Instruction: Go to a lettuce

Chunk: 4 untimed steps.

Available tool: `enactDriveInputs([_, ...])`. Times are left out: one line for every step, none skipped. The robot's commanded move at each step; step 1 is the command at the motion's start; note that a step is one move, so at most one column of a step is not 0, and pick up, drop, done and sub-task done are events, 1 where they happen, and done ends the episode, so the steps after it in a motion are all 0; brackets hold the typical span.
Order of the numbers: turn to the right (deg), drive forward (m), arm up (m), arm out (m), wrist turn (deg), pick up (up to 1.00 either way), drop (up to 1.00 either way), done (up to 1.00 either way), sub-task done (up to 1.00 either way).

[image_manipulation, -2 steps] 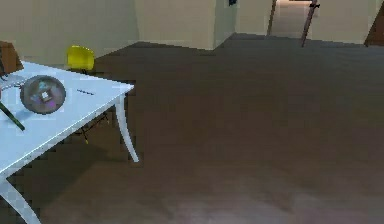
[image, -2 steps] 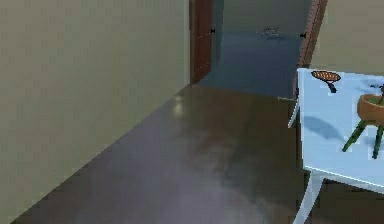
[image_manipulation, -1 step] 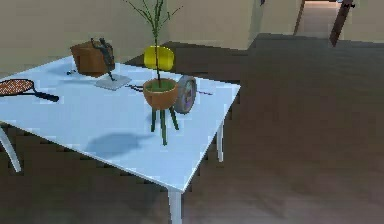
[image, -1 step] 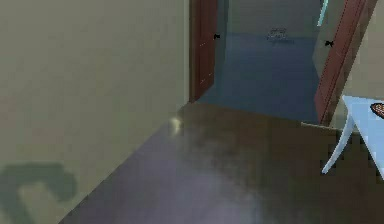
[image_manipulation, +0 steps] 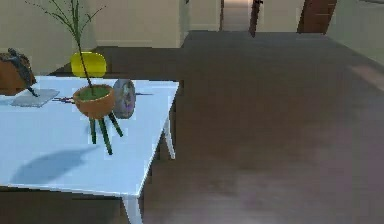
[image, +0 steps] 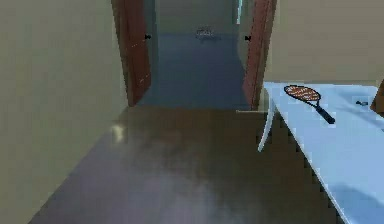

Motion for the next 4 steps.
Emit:
enactDriveInputs([0.0,1.00,0.00,0.00,0.0,0.00,0.00,0.00,0.00])
enactDriveInputs([0.0,1.00,0.00,0.00,0.0,0.00,0.00,0.00,0.00])
enactDriveInputs([9.0,0.00,0.00,0.00,0.0,0.00,0.00,0.00,0.00])
enactDriveInputs([0.0,0.35,0.00,0.00,0.0,0.00,0.00,0.00,0.00])
